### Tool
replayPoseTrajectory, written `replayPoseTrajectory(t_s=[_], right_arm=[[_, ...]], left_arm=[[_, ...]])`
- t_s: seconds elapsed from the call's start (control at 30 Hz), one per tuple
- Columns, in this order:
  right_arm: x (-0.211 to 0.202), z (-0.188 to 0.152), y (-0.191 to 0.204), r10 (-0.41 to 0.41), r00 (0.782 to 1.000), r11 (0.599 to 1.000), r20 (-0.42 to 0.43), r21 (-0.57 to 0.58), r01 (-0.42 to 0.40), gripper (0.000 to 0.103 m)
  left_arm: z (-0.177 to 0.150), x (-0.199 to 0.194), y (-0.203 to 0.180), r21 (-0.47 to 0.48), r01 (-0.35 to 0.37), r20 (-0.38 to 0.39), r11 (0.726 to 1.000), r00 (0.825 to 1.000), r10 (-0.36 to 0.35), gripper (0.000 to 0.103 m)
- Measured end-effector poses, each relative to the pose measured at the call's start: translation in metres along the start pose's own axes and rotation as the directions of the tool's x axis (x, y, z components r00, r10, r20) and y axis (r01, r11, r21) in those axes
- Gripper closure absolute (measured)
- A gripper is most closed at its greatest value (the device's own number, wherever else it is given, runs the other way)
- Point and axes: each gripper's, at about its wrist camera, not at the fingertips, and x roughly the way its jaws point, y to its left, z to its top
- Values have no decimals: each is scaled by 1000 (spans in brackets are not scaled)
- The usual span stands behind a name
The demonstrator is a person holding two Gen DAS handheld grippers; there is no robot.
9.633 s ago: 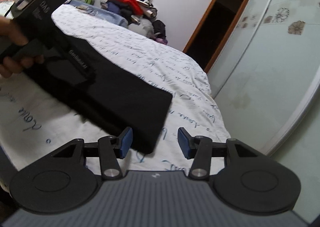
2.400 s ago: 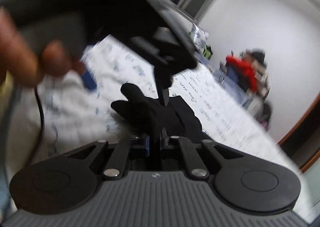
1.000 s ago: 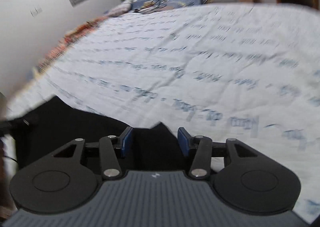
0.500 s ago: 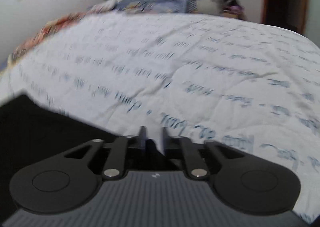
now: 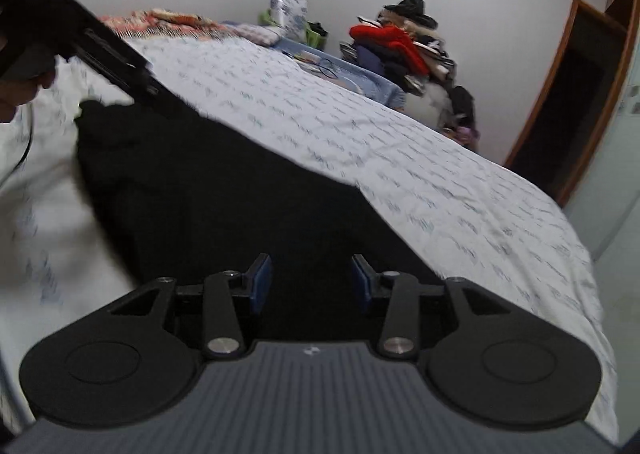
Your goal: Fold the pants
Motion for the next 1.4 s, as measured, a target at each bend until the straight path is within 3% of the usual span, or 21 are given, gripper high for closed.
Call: replayPoseTrajectory(t_s=[0.13, 0.3, 0.43, 0.5, 0.57, 0.6, 0.7, 0.8, 0.9, 0.93, 1.0, 1.1, 1.23, 1.4], right_arm=[[-20, -21, -8, -29, 999, 997, -32, 76, 31, 60], [-25, -26, 3, -1, 1000, 998, -9, 58, 2, 60], [-20, -14, 26, 49, 997, 998, 55, 40, -51, 60], [-10, -10, 36, 68, 997, 997, 23, 21, -68, 60], [3, -15, 46, 27, 998, 999, -64, -41, -30, 62], [2, -17, 48, 16, 998, 998, -61, -67, -20, 62], [-6, -8, 37, 66, 993, 998, -98, -6, -67, 61], [-15, 6, 25, 90, 996, 992, -25, 91, -87, 61], [-5, 19, 30, 85, 996, 987, 14, 137, -86, 52], [4, 23, 35, 85, 996, 985, 6, 148, -85, 37], [19, 24, 48, 97, 995, 984, -13, 154, -94, 21], [37, 19, 64, 100, 993, 991, -65, 95, -94, 21], [34, 8, 67, 128, 987, 991, -101, 59, -122, 20], [22, 10, 67, 130, 989, 989, -65, 77, -125, 18]], left_arm=[[-18, 11, -39, 179, 0, -44, 984, 999, 8, 49], [-40, 15, -50, 279, -29, -56, 960, 997, 47, 47], [-42, 12, -42, 260, -35, -56, 965, 997, 52, 39], [-43, 9, -37, 256, -30, -68, 966, 997, 49, 39], [-42, 3, -28, 243, -23, -75, 970, 996, 43, 39], [-41, -2, -21, 217, -21, -76, 976, 996, 38, 39], [-32, -10, 4, 111, -51, -51, 992, 997, 57, 39], [-27, -5, 26, 32, -129, -51, 991, 990, 131, 38], [-34, 3, 33, 30, -154, -84, 988, 984, 156, 37], [-37, 2, 32, 54, -165, -76, 985, 983, 169, 35], [-44, 0, 27, 116, -184, -57, 976, 980, 192, 35], [-51, -2, 23, 167, -185, -39, 969, 980, 194, 34], [-52, -3, 29, 132, -163, -40, 978, 985, 169, 31], [-52, -7, 27, 126, -179, -35, 976, 982, 185, 29]])
